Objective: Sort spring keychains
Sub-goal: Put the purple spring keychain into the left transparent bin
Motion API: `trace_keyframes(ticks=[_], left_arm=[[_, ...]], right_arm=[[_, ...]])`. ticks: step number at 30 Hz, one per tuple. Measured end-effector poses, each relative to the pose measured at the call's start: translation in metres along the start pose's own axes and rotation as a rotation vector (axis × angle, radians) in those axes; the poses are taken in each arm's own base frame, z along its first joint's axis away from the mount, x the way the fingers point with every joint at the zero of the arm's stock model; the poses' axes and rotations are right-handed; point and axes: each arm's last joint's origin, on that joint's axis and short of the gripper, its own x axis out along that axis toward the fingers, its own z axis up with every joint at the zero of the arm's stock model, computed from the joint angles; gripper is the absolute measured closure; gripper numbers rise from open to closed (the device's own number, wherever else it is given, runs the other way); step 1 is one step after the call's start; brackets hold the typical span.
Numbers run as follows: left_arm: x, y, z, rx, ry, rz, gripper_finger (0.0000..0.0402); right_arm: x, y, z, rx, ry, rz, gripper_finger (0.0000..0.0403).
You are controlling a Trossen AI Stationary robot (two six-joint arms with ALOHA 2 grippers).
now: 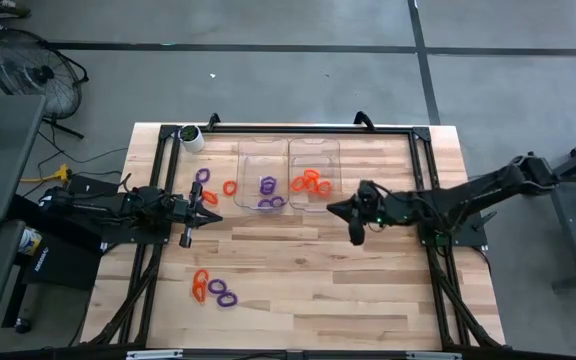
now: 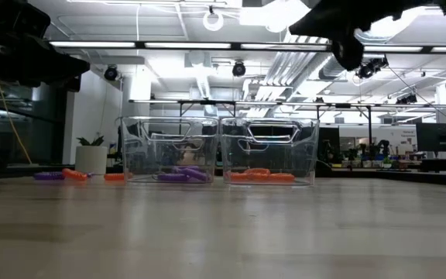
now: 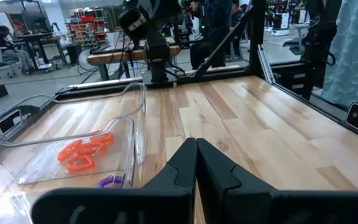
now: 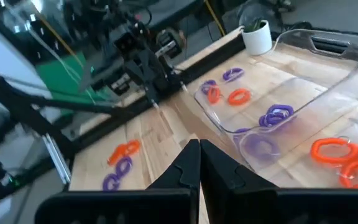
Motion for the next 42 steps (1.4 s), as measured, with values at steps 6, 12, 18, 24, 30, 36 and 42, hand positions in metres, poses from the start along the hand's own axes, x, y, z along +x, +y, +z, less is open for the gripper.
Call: trace_keyframes(ticks=[6,12,18,24,30,36,42], left_arm=[[0.0,0.0,0.0,0.0,0.0,0.0,0.0401],[0.0,0.0,0.0,0.0,0.001,0.0,0.0401],[0.0,0.0,0.0,0.0,0.0,0.0,0.0401],[0.0,0.0,0.0,0.0,0.0,0.0,0.0401],[0.0,0.0,0.0,0.0,0.001,0.0,0.0401],[0.0,0.0,0.0,0.0,0.001,-0.001,0.0401],[0.0,0.0,0.0,0.0,0.001,-0.001,0.0401]], right_arm=[[-0.01,-0.008,-0.027,0.017,-0.038,0.014,0.0403],[-0.018,-0.025,-0.049,0.064,-0.112,0.079,0.0403],[-0.03,-0.046,-0.068,0.089,-0.156,0.169,0.0403],[-0.047,-0.063,-0.079,0.087,-0.223,0.246,0.0403],[-0.057,-0.065,-0.074,0.015,-0.272,0.335,0.0403],[-0.065,-0.066,-0.069,-0.084,-0.275,0.348,0.0403],[-0.074,-0.075,-0.074,-0.137,-0.162,0.294,0.0403]])
